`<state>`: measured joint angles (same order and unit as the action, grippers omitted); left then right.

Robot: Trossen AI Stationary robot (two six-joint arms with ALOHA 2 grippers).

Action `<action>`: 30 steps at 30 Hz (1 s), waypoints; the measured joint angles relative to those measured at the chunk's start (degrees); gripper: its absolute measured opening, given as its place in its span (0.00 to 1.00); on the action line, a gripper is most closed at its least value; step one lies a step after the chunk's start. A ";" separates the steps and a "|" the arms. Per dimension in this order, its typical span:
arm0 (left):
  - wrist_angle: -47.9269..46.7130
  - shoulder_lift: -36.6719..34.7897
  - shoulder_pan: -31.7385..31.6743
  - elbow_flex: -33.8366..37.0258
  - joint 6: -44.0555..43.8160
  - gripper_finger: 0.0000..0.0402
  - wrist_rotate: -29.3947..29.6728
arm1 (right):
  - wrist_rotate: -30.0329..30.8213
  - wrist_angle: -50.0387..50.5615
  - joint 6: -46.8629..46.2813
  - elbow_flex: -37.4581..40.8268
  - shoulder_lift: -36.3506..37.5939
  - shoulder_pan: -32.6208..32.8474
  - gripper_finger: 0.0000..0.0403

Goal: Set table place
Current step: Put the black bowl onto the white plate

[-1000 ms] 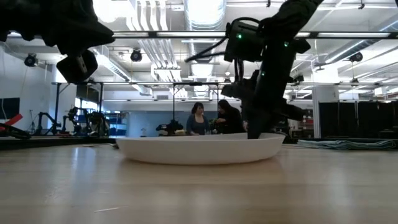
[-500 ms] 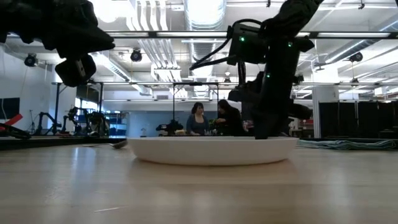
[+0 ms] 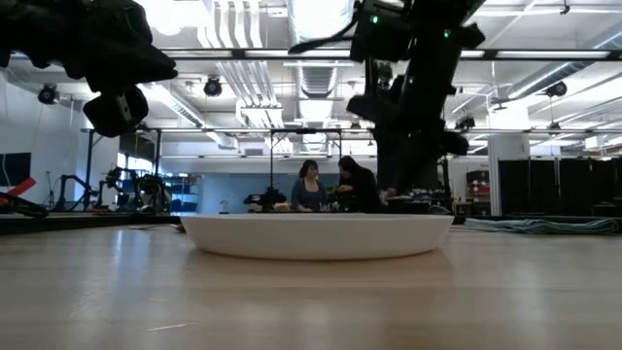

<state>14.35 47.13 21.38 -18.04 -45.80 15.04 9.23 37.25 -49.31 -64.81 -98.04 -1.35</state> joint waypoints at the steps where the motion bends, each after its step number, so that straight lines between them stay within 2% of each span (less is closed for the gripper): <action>1: 0.01 -0.03 0.12 0.00 0.07 0.05 -0.03 | 0.74 1.31 0.59 -0.61 0.67 -0.01 0.38; 7: -0.04 0.11 0.03 -0.95 1.46 0.05 -0.14 | 6.26 5.00 1.59 -3.26 5.55 0.36 0.42; 12: -0.12 1.13 -3.29 -6.25 10.26 0.05 -5.17 | 15.06 4.53 2.58 -6.81 11.31 2.68 0.44; 15: -5.46 3.52 -8.05 -10.68 16.34 0.05 -11.26 | 18.96 4.37 3.35 -9.56 14.49 3.93 0.44; 19: -16.35 9.54 -15.22 -16.72 22.02 0.05 -22.73 | 19.54 4.37 4.20 -12.00 16.95 5.33 0.44; 24: -19.93 16.61 -18.95 -22.73 24.18 0.05 -37.08 | 19.51 4.38 4.10 -14.43 17.32 8.36 0.44; 27: -25.69 18.86 -18.93 -25.20 25.70 0.05 -41.17 | 19.52 4.49 2.85 -15.11 16.54 10.35 0.44; 30: -38.68 19.01 -18.06 -27.96 31.91 0.05 -40.72 | 19.39 4.53 2.51 -15.35 15.71 12.49 0.44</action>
<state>-24.33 66.15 3.32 -46.00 -13.89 -25.68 28.61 41.79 -46.81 -80.16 -82.33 11.14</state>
